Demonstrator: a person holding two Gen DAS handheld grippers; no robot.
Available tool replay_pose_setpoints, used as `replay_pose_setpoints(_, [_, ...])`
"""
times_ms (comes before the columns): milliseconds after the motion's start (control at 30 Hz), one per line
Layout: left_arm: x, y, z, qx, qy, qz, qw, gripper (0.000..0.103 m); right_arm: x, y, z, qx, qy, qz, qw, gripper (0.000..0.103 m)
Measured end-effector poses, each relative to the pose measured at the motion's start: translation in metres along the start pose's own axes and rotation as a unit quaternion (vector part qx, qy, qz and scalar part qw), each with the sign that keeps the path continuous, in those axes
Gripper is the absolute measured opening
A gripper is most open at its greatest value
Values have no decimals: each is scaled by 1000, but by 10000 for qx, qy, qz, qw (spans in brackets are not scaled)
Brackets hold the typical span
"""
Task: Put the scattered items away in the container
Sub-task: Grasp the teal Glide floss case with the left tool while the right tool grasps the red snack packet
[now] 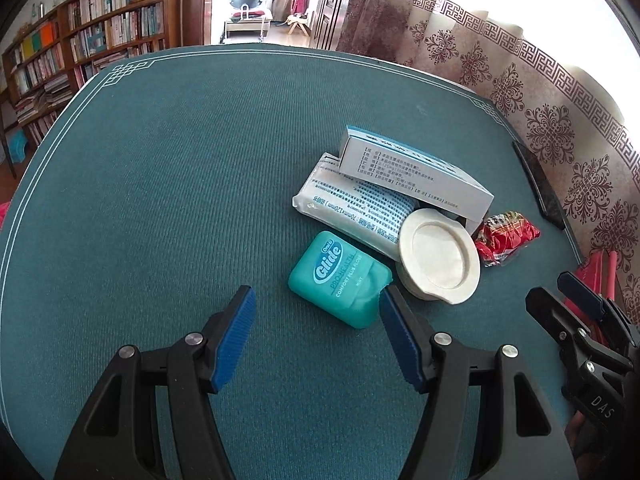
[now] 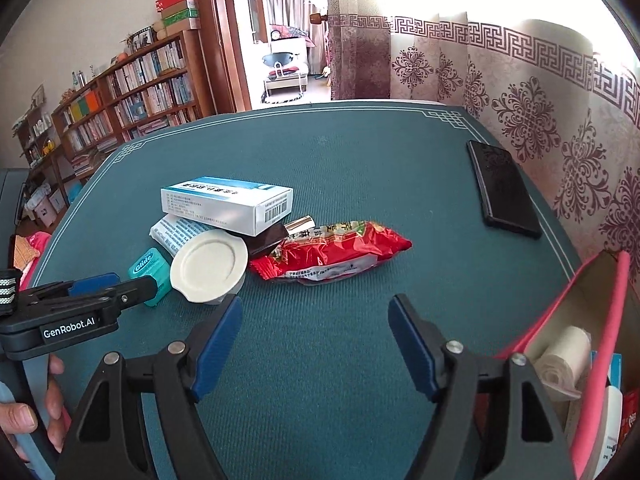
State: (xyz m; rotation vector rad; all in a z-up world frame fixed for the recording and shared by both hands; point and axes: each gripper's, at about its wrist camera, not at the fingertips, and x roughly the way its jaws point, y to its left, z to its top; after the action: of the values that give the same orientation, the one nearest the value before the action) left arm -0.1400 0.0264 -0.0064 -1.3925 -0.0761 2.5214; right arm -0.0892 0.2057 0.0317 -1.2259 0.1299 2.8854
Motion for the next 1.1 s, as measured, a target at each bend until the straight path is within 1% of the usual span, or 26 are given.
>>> replay_pose_setpoints(133, [6, -7, 5, 160, 15, 49, 9999, 67, 6, -3, 3, 38, 22, -35, 10000, 79])
replay_pose_setpoints(233, [10, -13, 9, 280, 0, 117, 9995, 73, 9, -6, 5, 84, 59, -24, 9999, 79])
replay_pose_setpoints(433, [17, -25, 9, 740, -103, 469, 9961, 77, 13, -7, 8, 51, 55, -41, 10000, 79])
replay_pose_setpoints(533, [17, -26, 7, 849, -125, 508, 9950, 78, 15, -8, 10, 54, 65, -27, 10000, 79])
replay_pose_setpoints(667, [13, -13, 9, 603, -211, 163, 9978, 77, 21, -12, 15, 125, 103, -34, 9999, 79])
replay_pose_setpoints(700, [13, -11, 10, 523, -244, 143, 9982, 70, 24, -13, 16, 145, 133, -36, 9998, 79])
replay_pose_setpoints(733, [10, -7, 9, 458, -272, 203, 9984, 64, 26, -13, 17, 162, 157, -16, 9997, 79])
replay_pose_setpoints(767, [10, -6, 9, 432, -274, 239, 9984, 60, 28, -14, 18, 175, 182, -6, 9997, 79])
replay_pose_setpoints(1000, [1, 1, 5, 270, -303, 69, 9992, 60, 44, -10, 23, 97, 302, -111, 9994, 79])
replay_pose_setpoints(1100, [-5, 1, 4, 233, -376, 25, 9990, 60, 51, -9, 29, 70, 297, -192, 9993, 83])
